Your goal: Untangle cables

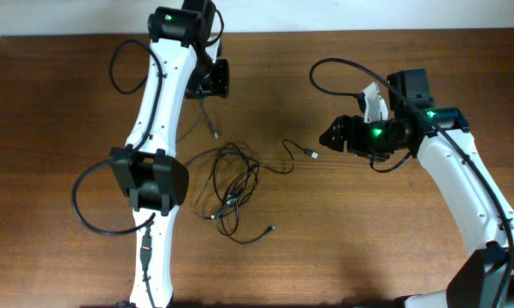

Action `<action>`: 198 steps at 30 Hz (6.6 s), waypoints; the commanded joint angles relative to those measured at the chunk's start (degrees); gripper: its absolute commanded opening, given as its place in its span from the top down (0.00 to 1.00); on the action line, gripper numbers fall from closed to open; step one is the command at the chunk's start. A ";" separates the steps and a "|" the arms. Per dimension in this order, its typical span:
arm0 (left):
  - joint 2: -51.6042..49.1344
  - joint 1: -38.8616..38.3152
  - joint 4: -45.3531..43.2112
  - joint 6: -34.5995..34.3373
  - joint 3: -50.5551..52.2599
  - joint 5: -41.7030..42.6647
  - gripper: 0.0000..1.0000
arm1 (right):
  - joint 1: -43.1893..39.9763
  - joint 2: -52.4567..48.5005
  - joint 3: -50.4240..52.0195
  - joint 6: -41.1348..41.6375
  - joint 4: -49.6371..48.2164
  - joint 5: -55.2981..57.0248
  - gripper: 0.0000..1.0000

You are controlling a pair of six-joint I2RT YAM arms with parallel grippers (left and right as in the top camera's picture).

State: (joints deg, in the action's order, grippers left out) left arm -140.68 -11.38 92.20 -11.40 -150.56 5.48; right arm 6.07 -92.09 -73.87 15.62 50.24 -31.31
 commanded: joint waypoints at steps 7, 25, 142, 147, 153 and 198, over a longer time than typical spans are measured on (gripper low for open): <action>6.99 2.82 4.52 0.85 -0.59 -5.66 0.11 | 0.31 0.66 -0.31 -1.92 0.31 1.20 0.19; 23.54 -3.08 -16.31 -5.99 44.76 2.69 0.63 | 0.31 0.66 -0.31 -1.88 0.79 1.81 0.19; 55.32 -5.38 -48.24 -33.24 50.64 26.77 0.97 | 17.29 13.64 -0.35 10.86 -29.53 -17.35 0.28; 55.32 -5.33 -49.94 -34.47 50.64 33.53 0.92 | 17.62 13.25 -0.35 10.86 -33.35 -14.53 0.35; 55.32 -5.33 -49.99 -34.47 50.64 37.24 0.91 | 17.66 12.98 -0.35 11.91 -36.26 -12.52 0.46; 31.32 -19.23 -33.40 8.61 51.10 9.73 0.66 | -2.78 12.98 -0.35 10.10 16.06 34.51 0.01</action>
State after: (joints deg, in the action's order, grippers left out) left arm -105.30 -28.34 59.77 -14.74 -99.66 8.51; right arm 3.70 -79.33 -73.89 26.55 66.65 4.12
